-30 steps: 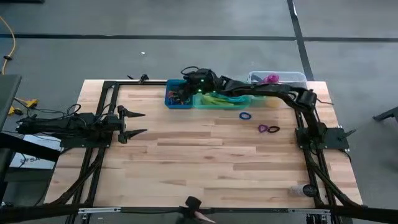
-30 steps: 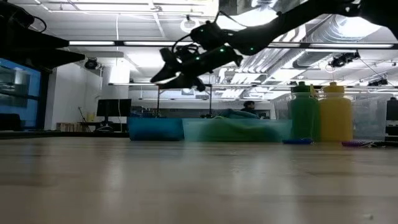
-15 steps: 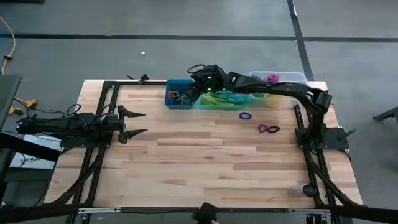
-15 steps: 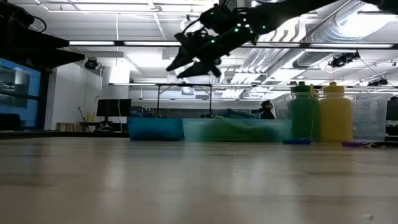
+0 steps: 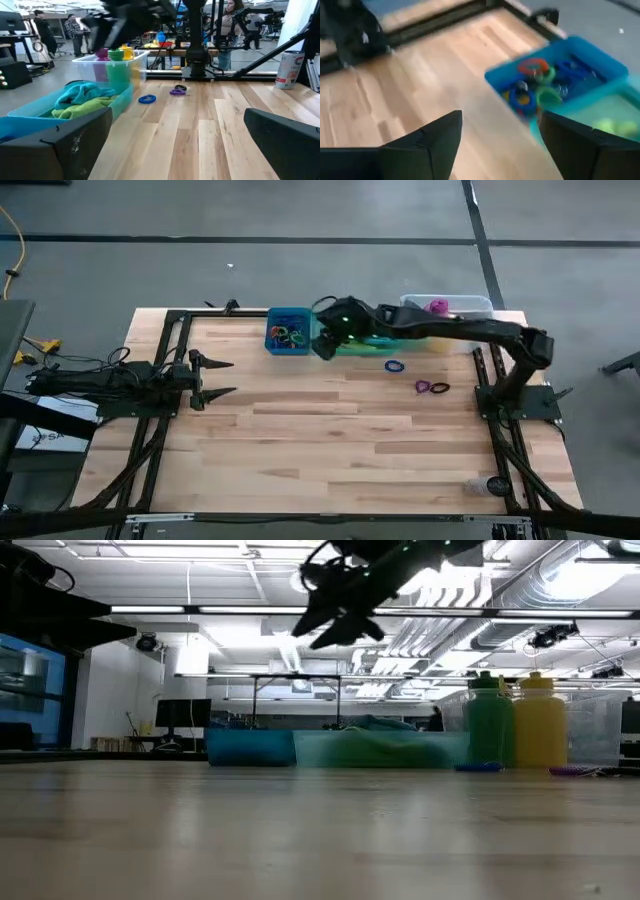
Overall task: Pick & Place Sports Items
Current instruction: Put the violet spring keychain into the blue bin
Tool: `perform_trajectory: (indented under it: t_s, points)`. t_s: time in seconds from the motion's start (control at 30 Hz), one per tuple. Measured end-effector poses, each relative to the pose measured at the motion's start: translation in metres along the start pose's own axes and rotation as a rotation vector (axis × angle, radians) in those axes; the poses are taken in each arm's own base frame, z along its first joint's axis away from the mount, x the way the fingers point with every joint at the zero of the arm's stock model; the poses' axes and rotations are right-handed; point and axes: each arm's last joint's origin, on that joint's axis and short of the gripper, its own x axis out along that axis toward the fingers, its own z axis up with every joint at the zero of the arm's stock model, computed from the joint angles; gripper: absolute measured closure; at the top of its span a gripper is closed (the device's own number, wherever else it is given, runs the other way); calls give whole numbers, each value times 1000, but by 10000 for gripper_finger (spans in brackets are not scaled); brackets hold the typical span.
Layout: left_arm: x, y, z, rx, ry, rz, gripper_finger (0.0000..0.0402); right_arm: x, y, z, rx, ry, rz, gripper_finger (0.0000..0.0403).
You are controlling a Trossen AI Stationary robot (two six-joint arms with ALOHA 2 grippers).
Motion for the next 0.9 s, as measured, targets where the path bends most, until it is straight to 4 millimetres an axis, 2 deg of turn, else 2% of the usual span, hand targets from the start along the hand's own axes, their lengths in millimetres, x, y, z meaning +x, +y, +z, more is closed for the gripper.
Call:
perform_trajectory:
  t_s: [0.17,0.33,0.67,0.8,0.9]
  points:
    - [0,0,0,0,0,0,34,-28,7,-21,-20,61,-74,196]
    - [0,0,0,0,0,0,34,-54,10,-51,24,101,-56,196]
    - [0,0,0,0,0,0,34,-95,-1,-115,-14,232,-61,196]
    - [0,0,0,0,0,0,34,-103,-10,-137,-100,357,-75,196]
    - [0,0,0,0,0,0,34,-108,-15,-149,-232,458,-69,196]
